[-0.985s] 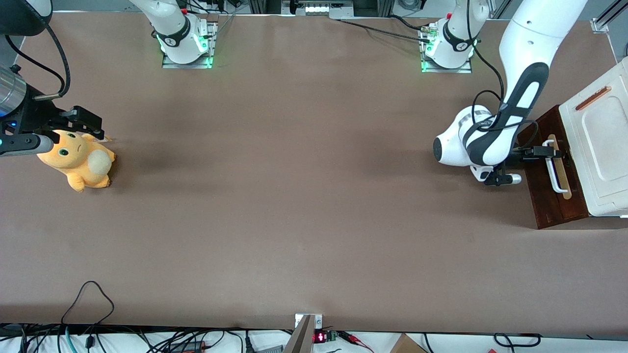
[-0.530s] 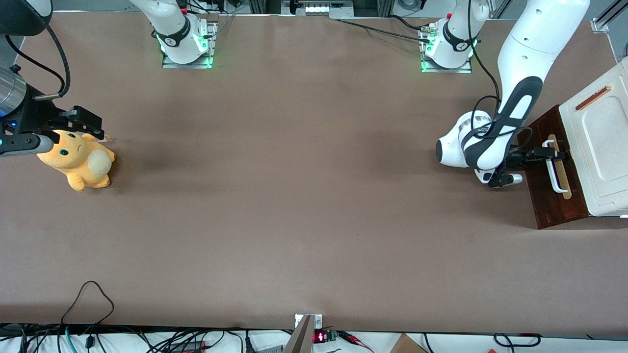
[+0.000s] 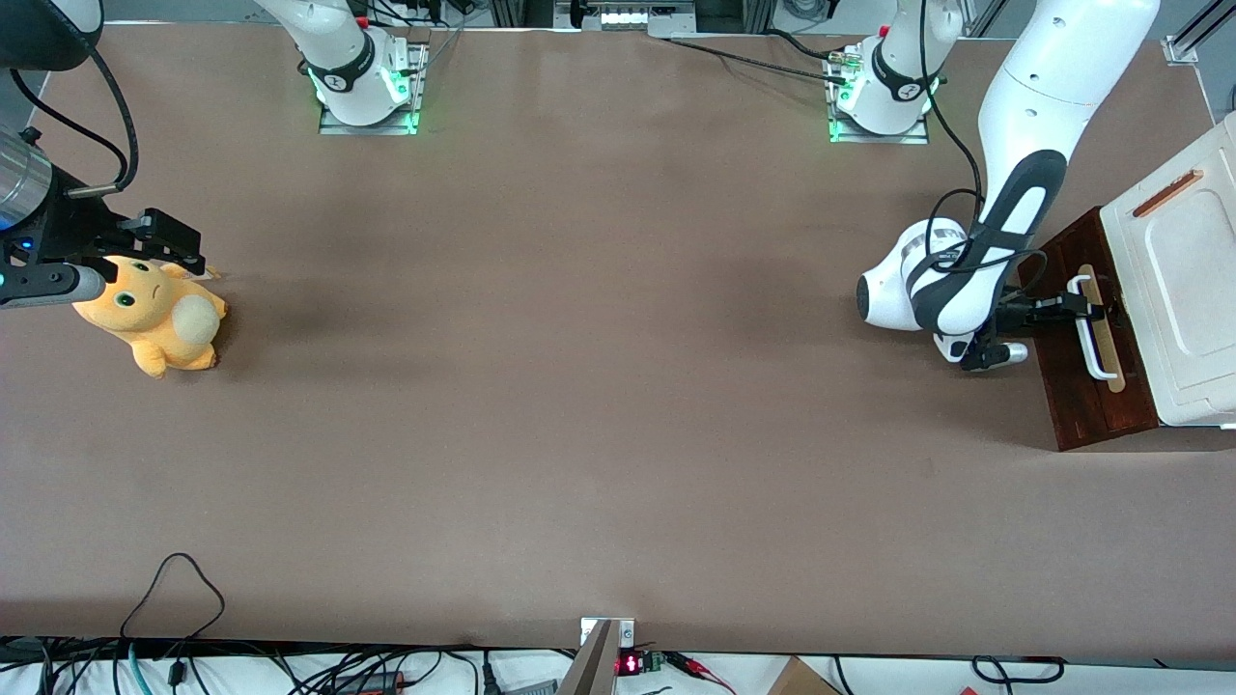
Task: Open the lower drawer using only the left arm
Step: 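Close the left gripper around the white bar handle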
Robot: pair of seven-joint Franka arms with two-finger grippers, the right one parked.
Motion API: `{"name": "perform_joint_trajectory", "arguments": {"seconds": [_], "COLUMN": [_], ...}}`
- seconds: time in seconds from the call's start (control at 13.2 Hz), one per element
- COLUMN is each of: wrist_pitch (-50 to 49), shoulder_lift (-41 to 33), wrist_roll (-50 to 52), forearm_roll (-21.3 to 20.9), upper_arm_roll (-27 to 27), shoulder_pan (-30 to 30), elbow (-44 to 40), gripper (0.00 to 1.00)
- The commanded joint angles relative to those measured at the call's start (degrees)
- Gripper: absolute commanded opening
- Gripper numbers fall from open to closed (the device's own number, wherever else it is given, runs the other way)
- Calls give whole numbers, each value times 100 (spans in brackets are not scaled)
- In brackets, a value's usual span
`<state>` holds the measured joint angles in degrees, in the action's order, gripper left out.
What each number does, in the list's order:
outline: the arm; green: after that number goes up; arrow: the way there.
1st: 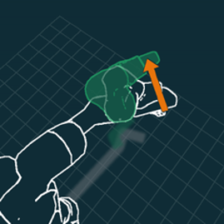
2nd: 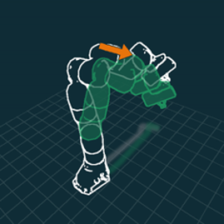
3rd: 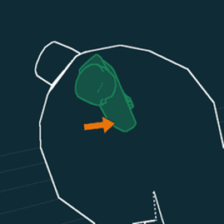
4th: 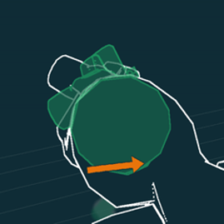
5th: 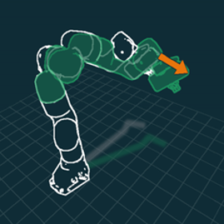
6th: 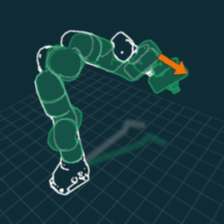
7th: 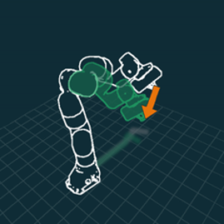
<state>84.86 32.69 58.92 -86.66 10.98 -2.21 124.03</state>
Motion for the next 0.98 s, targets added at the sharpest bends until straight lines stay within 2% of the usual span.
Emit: {"name": "perform_joint_trajectory", "arguments": {"seconds": [0.0, 0.23, 0.45, 0.53, 0.68, 0.76, 0.91], "wrist_pitch": [-40, -31, -4, 13, 13, 13, 13], "shoulder_lift": [-9, -9, 0, 0, -9, -17, -44], "wrist_roll": [23, 23, 23, 23, 49, 58, 58], "forearm_roll": [-114, -114, -123, -123, -123, -114, -114], "upper_arm_roll": [-25, -51, -113, -113, -104, -104, -96], "shoulder_pan": [28, -7, -25, -25, -16, -8, 54], "elbow": [-19, -19, -19, -19, -45, -54, -54], "gripper": [23, 28, 26, 22, 5, 0, 0]}}
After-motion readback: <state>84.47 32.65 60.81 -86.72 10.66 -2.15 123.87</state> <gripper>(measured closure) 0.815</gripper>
